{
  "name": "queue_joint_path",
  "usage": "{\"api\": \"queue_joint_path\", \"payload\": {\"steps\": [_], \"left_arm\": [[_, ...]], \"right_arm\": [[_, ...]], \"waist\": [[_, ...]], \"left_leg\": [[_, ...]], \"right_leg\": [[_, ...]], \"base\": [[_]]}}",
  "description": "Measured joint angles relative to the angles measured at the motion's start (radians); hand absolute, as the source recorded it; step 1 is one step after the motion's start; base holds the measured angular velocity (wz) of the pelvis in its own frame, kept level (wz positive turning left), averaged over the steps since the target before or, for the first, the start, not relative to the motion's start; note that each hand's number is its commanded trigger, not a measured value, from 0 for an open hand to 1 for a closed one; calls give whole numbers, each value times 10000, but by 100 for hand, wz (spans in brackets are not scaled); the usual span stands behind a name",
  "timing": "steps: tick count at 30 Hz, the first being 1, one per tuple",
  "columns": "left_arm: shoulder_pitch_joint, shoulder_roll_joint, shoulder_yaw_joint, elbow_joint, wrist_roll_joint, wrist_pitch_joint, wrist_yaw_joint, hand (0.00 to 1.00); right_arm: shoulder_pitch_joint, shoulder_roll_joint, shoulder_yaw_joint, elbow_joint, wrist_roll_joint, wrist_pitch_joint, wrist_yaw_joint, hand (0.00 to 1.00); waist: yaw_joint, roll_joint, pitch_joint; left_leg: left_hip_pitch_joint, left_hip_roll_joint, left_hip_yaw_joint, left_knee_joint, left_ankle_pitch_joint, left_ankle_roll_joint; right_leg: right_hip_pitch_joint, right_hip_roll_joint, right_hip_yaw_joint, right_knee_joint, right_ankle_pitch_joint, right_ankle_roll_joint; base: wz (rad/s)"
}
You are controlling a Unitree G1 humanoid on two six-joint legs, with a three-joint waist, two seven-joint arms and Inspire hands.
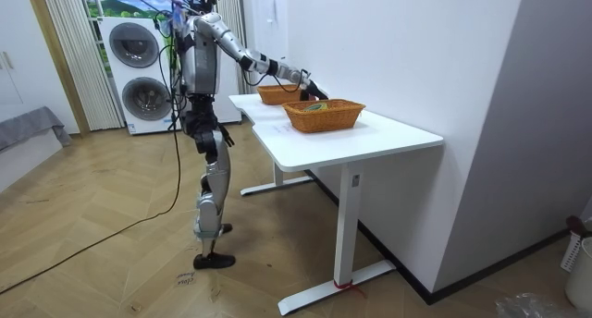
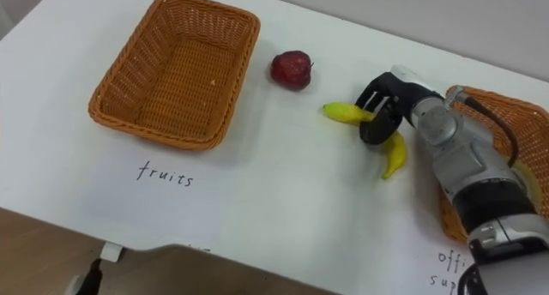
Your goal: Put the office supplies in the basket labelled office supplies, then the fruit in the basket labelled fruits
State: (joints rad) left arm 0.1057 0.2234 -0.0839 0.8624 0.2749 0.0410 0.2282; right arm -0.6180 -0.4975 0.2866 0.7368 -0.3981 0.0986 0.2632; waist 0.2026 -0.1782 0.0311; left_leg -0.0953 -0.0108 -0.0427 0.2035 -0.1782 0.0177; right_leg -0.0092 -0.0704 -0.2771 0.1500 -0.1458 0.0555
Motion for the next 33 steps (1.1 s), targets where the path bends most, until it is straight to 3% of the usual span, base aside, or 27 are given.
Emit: {"api": "queue_joint_path", "payload": {"steps": [17, 22, 24, 28, 33], "left_arm": [[7, 10, 14, 46, 9, 4, -20, 0], [11, 14, 30, 215, 14, 4, -10, 0], [18, 13, 63, 214, 17, 4, -20, 0], [35, -41, 79, 214, 25, 12, -16, 0], [208, -89, 288, 140, 33, 13, 78, 0]], "right_arm": [[0, 1, 58, -94, 30, 23, 156, 100], [231, 2, 56, -1025, 130, 27, 308, 100], [233, 2, 49, -1327, 130, 22, 372, 100], [228, 1, 34, -2196, 132, 14, 375, 100], [222, 0, 5, -2912, 458, -101, 378, 100]], "waist": [[16, -18, -12], [-27, -2, -20], [-25, 29, -41], [-41, 191, -164], [-131, 202, -195]], "left_leg": [[7, 1, 117, 13, 0, 1], [-2, -1, 117, 12, 0, 1], [-1, -3, 117, 13, 0, 1], [30, -11, 91, 20, 1, 2], [240, -7, 87, -22, 3, 0]], "right_leg": [[-7, -6, 16, 3, 0, 0], [-18, -7, 15, 3, 0, 0], [-17, -11, 18, 3, 0, 0], [17, -26, 15, -1, 0, 0], [249, -29, -15, -13, -36, -56]], "base": [[0], [0], [0], [0], [2]]}}
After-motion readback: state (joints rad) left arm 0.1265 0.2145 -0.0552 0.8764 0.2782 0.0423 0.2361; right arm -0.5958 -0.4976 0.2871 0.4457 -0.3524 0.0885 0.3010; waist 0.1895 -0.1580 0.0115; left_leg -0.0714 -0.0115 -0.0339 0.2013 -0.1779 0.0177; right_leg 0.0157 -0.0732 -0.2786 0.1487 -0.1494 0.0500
